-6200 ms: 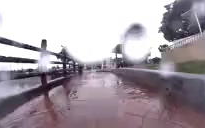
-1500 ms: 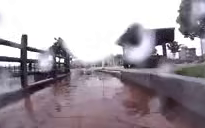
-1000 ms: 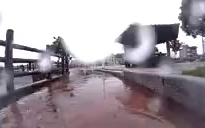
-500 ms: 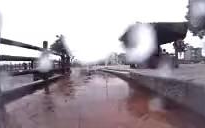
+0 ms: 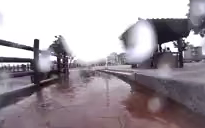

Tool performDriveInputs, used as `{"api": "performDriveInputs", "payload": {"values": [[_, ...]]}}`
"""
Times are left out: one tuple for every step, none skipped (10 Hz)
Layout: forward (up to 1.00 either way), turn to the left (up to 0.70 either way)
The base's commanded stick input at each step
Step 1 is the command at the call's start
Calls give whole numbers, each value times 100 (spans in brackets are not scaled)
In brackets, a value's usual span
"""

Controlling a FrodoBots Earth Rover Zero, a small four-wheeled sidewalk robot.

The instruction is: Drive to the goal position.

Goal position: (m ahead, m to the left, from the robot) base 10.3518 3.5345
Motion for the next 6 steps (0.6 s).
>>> {"api": "performDriveInputs", "payload": {"values": [[100,0],[100,0],[100,0],[100,0],[100,0],[100,0]]}}
